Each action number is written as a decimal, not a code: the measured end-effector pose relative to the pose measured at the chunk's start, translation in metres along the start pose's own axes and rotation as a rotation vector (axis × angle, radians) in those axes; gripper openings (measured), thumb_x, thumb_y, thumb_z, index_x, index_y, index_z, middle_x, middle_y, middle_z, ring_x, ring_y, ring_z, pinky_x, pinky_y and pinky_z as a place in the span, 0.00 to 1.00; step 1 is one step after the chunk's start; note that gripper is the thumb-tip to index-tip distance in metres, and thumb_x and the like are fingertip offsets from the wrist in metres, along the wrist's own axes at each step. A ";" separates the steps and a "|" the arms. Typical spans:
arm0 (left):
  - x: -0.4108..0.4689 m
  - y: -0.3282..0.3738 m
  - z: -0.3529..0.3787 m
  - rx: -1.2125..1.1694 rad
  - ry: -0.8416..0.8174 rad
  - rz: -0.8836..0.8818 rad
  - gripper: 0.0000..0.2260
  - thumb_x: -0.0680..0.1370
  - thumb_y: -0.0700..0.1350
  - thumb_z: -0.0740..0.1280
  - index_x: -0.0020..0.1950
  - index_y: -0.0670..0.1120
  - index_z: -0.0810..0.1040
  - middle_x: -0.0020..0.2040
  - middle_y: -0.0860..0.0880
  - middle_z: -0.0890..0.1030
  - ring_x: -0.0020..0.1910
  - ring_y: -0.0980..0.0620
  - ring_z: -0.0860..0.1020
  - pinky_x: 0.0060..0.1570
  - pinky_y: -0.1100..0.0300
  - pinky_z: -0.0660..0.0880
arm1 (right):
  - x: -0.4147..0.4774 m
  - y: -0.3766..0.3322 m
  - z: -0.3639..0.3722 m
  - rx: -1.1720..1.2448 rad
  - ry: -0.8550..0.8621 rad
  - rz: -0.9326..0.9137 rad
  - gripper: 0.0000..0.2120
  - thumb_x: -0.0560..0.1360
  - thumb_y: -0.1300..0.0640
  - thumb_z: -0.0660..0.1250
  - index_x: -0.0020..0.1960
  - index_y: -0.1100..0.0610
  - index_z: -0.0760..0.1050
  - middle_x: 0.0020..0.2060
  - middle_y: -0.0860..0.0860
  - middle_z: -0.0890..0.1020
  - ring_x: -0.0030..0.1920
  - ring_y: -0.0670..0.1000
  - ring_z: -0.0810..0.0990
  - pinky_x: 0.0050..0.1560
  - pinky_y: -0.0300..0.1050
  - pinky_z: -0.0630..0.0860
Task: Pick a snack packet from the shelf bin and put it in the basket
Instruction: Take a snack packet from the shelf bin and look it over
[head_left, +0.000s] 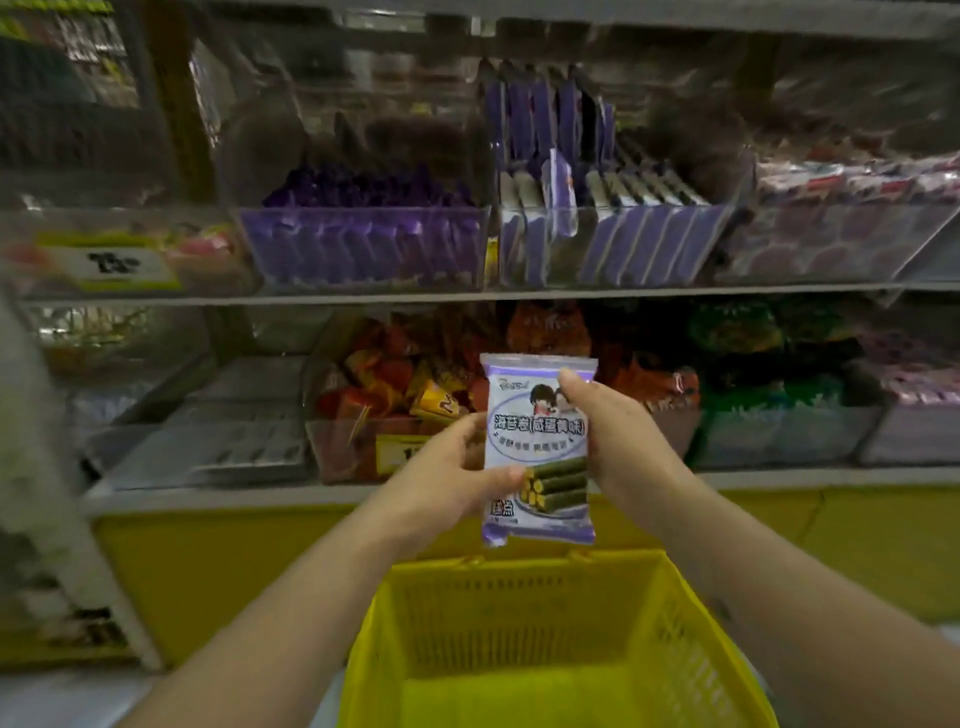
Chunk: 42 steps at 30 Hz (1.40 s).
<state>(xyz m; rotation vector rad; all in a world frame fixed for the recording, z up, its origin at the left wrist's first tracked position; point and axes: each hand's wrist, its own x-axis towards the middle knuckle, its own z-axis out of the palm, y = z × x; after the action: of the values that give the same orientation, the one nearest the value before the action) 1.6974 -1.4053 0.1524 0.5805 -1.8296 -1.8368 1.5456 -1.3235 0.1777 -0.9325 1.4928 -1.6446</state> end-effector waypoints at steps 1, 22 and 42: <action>0.000 -0.006 0.002 -0.007 0.003 -0.009 0.20 0.75 0.34 0.70 0.62 0.51 0.73 0.54 0.49 0.85 0.53 0.49 0.83 0.49 0.52 0.81 | 0.001 0.002 0.002 0.057 0.013 0.041 0.21 0.77 0.46 0.65 0.61 0.62 0.76 0.51 0.59 0.85 0.52 0.60 0.84 0.58 0.61 0.77; 0.026 -0.027 -0.015 -0.500 0.407 -0.015 0.06 0.78 0.42 0.67 0.45 0.40 0.78 0.36 0.42 0.84 0.32 0.50 0.83 0.28 0.60 0.78 | 0.030 0.051 0.024 0.311 -0.155 0.175 0.16 0.80 0.53 0.58 0.53 0.63 0.80 0.47 0.61 0.85 0.46 0.56 0.86 0.40 0.46 0.82; 0.027 -0.017 -0.027 -0.649 0.297 -0.116 0.18 0.77 0.50 0.64 0.62 0.41 0.78 0.58 0.39 0.82 0.53 0.42 0.79 0.50 0.49 0.78 | 0.010 0.046 -0.001 -0.006 -0.421 0.222 0.15 0.76 0.51 0.64 0.59 0.56 0.78 0.53 0.56 0.84 0.54 0.54 0.83 0.54 0.55 0.80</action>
<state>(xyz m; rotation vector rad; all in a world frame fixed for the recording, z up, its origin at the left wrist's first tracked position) 1.6922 -1.4432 0.1356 0.6674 -0.9451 -2.1306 1.5418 -1.3348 0.1324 -1.0033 1.2594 -1.1972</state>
